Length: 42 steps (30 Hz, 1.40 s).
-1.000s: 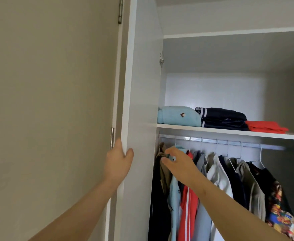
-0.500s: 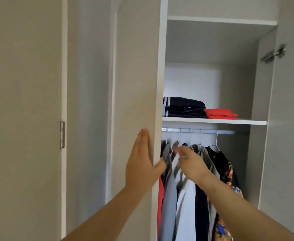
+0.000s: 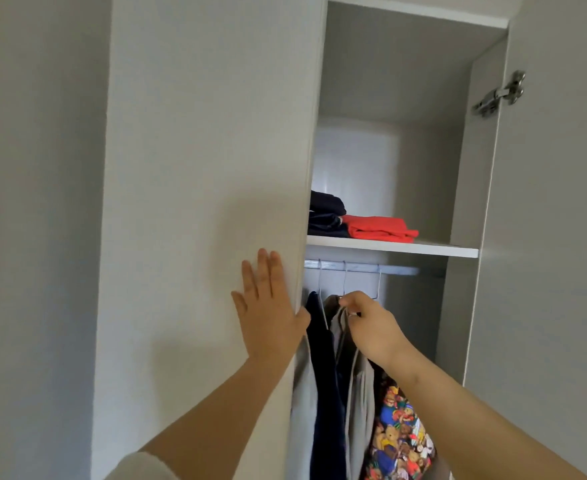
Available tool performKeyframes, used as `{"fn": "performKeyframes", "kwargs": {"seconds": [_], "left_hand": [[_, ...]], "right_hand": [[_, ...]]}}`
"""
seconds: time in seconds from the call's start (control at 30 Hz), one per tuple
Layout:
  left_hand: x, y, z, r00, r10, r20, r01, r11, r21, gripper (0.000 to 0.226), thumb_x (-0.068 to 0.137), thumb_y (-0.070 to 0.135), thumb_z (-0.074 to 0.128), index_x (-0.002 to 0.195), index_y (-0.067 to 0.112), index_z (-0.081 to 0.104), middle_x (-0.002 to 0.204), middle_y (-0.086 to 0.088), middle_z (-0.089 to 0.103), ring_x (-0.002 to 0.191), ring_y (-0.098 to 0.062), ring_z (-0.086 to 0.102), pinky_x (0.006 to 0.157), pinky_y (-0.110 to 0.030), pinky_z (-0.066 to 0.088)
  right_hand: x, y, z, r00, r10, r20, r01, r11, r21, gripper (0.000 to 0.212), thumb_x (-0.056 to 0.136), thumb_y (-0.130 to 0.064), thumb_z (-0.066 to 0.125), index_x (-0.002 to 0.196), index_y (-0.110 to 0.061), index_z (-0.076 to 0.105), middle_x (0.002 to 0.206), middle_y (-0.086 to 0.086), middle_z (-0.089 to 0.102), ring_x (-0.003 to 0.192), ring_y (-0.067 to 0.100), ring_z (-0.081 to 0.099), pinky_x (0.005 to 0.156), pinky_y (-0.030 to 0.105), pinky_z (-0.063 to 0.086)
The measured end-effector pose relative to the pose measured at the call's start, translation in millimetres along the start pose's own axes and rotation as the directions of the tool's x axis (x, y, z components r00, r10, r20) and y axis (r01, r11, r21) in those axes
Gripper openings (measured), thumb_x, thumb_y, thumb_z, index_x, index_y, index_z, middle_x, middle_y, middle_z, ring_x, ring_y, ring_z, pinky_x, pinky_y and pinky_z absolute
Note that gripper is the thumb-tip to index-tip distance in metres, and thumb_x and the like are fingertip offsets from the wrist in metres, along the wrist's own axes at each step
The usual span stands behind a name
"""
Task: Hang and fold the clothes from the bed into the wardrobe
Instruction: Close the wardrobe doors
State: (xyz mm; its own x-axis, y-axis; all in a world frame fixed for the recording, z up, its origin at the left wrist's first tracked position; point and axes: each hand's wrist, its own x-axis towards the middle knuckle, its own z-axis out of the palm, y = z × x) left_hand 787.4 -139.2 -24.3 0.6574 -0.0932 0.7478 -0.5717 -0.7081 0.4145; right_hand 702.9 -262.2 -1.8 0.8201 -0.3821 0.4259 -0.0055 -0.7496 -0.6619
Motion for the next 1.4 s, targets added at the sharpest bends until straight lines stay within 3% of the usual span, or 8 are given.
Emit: {"fn": "performKeyframes", "kwargs": {"seconds": [0.1, 0.23, 0.4, 0.73, 0.93, 1.07, 1.17, 1.4], "left_hand": [[13.7, 12.2, 27.1, 0.999, -0.019, -0.029, 0.023, 0.993, 0.117, 0.094, 0.082, 0.038, 0.059, 0.148, 0.012, -0.003, 0.157, -0.009, -0.002, 0.143, -0.036, 0.003, 0.108, -0.055, 0.023], [25.5, 15.1, 47.4, 0.994, 0.016, -0.108, 0.010, 0.970, 0.243, 0.095, 0.066, 0.037, 0.077, 0.142, 0.001, 0.033, 0.147, -0.020, 0.034, 0.130, -0.045, 0.037, 0.088, -0.059, 0.045], [43.2, 12.8, 69.8, 0.988, 0.031, -0.149, 0.016, 0.953, 0.304, 0.093, 0.058, 0.038, 0.081, 0.135, -0.002, 0.044, 0.138, -0.023, 0.046, 0.119, -0.048, 0.049, 0.078, -0.060, 0.050], [68.5, 5.1, 108.0, 0.979, 0.026, -0.203, 0.045, 0.940, 0.337, 0.097, 0.056, 0.044, 0.082, 0.136, 0.003, 0.045, 0.140, -0.020, 0.045, 0.121, -0.046, 0.047, 0.089, -0.064, 0.041], [76.1, 0.0, 119.5, 0.970, 0.038, -0.239, 0.040, 0.948, 0.314, 0.096, 0.057, 0.043, 0.083, 0.136, 0.004, 0.044, 0.141, -0.019, 0.044, 0.122, -0.045, 0.046, 0.091, -0.066, 0.037], [80.7, -2.4, 125.6, 0.969, 0.032, -0.243, 0.028, 0.970, 0.241, 0.096, 0.058, 0.036, 0.084, 0.137, 0.002, 0.042, 0.142, -0.021, 0.042, 0.124, -0.048, 0.042, 0.093, -0.069, 0.031], [81.1, -0.3, 126.4, 0.977, 0.027, -0.212, 0.011, 0.984, 0.178, 0.095, 0.061, 0.031, 0.084, 0.139, 0.001, 0.039, 0.144, -0.022, 0.038, 0.127, -0.050, 0.037, 0.095, -0.071, 0.026], [72.2, 9.3, 116.8, 0.999, -0.036, -0.003, 0.036, 0.999, 0.023, 0.088, 0.078, 0.027, 0.067, 0.149, 0.012, 0.016, 0.156, -0.014, 0.007, 0.142, -0.039, 0.005, 0.108, -0.062, 0.012]], "right_hand": [[23.3, 22.2, -10.6, 1.000, -0.022, 0.020, 0.021, 1.000, 0.002, 0.040, 0.094, -0.001, 0.031, 0.123, -0.018, 0.051, 0.108, 0.001, 0.050, 0.087, 0.016, 0.050, 0.053, 0.002, 0.037], [47.3, 40.1, -13.6, 0.999, -0.031, 0.030, 0.030, 0.999, 0.020, 0.039, 0.095, -0.002, 0.031, 0.123, -0.018, 0.051, 0.113, 0.002, 0.052, 0.088, 0.013, 0.048, 0.060, 0.013, 0.036], [72.8, 52.2, -7.7, 0.999, -0.026, 0.022, 0.025, 0.998, 0.058, 0.038, 0.093, 0.000, 0.031, 0.119, -0.016, 0.053, 0.103, 0.002, 0.054, 0.066, 0.007, 0.048, 0.050, 0.009, 0.037], [103.0, 52.2, -10.0, 0.999, -0.032, 0.010, 0.031, 0.999, 0.027, 0.036, 0.092, 0.001, 0.034, 0.118, -0.014, 0.055, 0.106, -0.003, 0.047, 0.087, 0.017, 0.047, 0.075, 0.018, 0.034], [102.8, 48.3, -7.5, 1.000, -0.003, 0.025, 0.002, 1.000, 0.026, 0.034, 0.093, -0.003, 0.036, 0.119, -0.017, 0.053, 0.100, -0.003, 0.046, 0.074, 0.009, 0.046, 0.053, 0.005, 0.037], [99.1, 43.4, -15.3, 1.000, 0.011, -0.016, -0.010, 1.000, 0.026, 0.032, 0.095, -0.005, 0.038, 0.121, -0.017, 0.052, 0.112, 0.002, 0.048, 0.081, 0.011, 0.047, 0.054, 0.002, 0.037], [91.8, 42.7, -20.3, 0.998, 0.051, -0.037, -0.050, 0.999, 0.019, 0.031, 0.096, -0.008, 0.038, 0.122, -0.020, 0.050, 0.126, 0.002, 0.047, 0.090, 0.012, 0.047, 0.065, 0.015, 0.035], [58.5, 48.9, -33.5, 0.983, 0.140, -0.117, -0.134, 0.990, 0.051, 0.031, 0.094, -0.010, 0.044, 0.122, -0.019, 0.050, 0.126, 0.006, 0.050, 0.098, 0.019, 0.052, 0.068, 0.018, 0.037]]}}
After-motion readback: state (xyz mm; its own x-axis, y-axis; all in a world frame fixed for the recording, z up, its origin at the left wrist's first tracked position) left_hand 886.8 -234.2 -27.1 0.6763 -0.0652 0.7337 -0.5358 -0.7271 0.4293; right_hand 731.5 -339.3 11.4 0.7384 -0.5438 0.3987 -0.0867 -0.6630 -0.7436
